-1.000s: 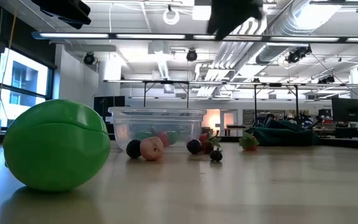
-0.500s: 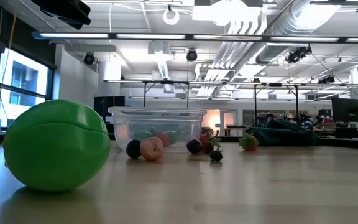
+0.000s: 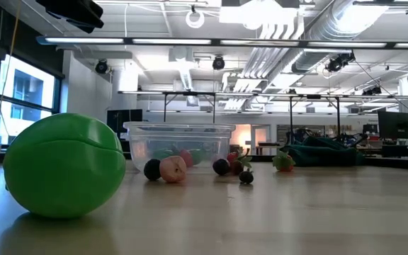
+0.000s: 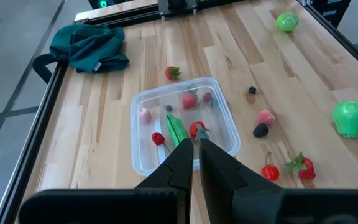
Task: Pick and placing Produce into tupperware
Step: Put the green cabbage into the transparent container
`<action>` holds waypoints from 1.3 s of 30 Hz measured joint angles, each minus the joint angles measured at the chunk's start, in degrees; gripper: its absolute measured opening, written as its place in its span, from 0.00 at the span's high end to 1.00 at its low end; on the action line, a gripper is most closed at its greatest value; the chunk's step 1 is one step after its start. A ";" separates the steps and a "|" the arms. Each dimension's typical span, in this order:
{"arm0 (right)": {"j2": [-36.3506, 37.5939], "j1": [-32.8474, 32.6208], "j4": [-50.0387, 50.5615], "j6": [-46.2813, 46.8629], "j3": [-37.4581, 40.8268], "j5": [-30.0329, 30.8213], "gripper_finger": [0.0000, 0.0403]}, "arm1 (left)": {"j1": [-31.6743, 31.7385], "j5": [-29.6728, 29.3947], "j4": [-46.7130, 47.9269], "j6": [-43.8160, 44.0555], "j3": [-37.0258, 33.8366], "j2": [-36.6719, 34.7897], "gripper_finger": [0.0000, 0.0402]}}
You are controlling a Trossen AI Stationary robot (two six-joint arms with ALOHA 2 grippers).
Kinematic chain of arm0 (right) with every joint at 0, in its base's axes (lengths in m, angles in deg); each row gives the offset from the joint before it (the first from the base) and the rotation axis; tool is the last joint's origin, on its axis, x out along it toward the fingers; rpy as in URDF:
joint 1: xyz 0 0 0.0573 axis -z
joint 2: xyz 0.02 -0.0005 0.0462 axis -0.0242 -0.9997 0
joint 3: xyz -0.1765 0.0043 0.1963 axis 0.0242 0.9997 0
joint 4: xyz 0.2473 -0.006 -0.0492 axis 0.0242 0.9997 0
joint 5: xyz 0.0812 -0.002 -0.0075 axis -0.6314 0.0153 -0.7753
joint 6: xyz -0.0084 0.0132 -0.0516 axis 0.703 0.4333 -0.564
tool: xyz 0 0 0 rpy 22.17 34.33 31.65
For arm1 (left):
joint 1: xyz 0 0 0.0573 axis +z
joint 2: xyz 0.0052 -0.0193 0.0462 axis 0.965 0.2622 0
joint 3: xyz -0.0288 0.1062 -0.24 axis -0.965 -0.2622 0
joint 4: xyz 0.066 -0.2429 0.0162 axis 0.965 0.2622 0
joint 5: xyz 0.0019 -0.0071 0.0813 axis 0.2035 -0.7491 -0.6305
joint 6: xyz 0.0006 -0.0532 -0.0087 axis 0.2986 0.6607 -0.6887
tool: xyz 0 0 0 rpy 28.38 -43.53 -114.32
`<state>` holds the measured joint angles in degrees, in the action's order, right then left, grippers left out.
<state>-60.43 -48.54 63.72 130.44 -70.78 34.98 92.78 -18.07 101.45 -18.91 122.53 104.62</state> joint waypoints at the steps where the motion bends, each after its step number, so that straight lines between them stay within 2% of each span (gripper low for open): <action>1: -0.50 0.00 -0.75 0.13 0.00 0.00 0.67 | 0.01 0.00 -0.02 0.00 0.00 0.00 0.95; 13: -4.94 -3.00 -4.32 -0.25 0.00 -0.77 0.67 | 0.00 0.00 -0.01 0.00 0.00 0.02 0.95; 21: -5.37 -6.62 -5.07 6.91 0.02 -0.83 0.67 | 0.00 0.00 0.00 0.00 0.00 0.00 0.95; 29: -5.35 -7.54 -5.29 8.96 0.02 -0.96 0.66 | 0.01 0.00 -0.02 0.00 0.00 0.00 0.95; 33: -5.73 -7.12 -5.29 8.71 0.02 -1.24 0.62 | 0.01 0.00 -0.02 0.00 0.00 0.00 0.95; 39: -7.48 -6.84 -6.84 7.29 0.02 -2.54 0.47 | 0.00 -0.02 -0.02 0.00 0.00 0.02 0.95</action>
<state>-67.91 -55.38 56.89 137.73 -70.76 32.44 92.78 -18.08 101.43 -18.91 122.53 104.63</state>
